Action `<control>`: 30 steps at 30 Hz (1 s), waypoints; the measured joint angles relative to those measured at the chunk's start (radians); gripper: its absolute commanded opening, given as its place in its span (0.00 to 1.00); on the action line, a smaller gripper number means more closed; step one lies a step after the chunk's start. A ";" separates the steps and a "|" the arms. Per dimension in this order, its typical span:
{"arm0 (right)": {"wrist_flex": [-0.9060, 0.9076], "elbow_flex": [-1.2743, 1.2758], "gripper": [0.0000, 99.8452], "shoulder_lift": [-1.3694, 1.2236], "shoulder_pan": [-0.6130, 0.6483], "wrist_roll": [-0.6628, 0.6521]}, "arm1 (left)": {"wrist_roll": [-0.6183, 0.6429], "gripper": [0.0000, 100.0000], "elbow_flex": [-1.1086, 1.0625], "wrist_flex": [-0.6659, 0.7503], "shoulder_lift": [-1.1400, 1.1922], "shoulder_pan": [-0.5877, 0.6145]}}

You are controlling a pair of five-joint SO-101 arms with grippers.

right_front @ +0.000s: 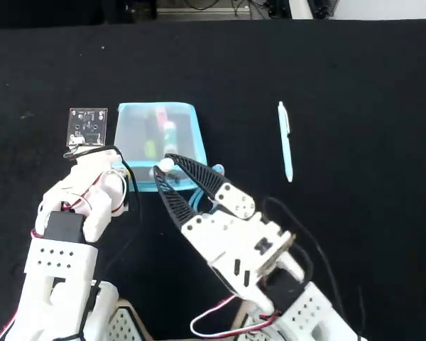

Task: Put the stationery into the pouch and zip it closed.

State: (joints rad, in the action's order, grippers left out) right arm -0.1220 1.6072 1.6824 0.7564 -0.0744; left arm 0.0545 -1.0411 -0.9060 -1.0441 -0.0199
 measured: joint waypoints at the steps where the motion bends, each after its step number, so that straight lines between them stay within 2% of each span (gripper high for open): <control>1: -0.054 0.032 0.01 0.000 0.000 -0.025 | 0.000 0.03 0.000 0.000 0.000 0.000; 5: -0.138 0.089 0.01 -0.002 0.000 -0.178 | 0.000 0.03 0.000 0.000 0.000 0.000; 8: -0.150 0.089 0.01 -0.002 0.000 -0.226 | 0.000 0.03 0.000 0.000 0.000 -0.002; 15: -0.150 0.089 0.01 -0.002 0.000 -0.236 | 0.000 0.03 0.008 -0.009 0.003 -0.002; 30: -0.095 0.089 0.01 -0.002 0.064 -0.244 | 0.002 0.03 0.261 -0.285 0.009 0.017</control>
State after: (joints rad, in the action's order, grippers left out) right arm -0.2171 1.6962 1.6809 0.8209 -0.3184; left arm 0.0560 -0.7802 -1.1914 -1.0349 -0.0031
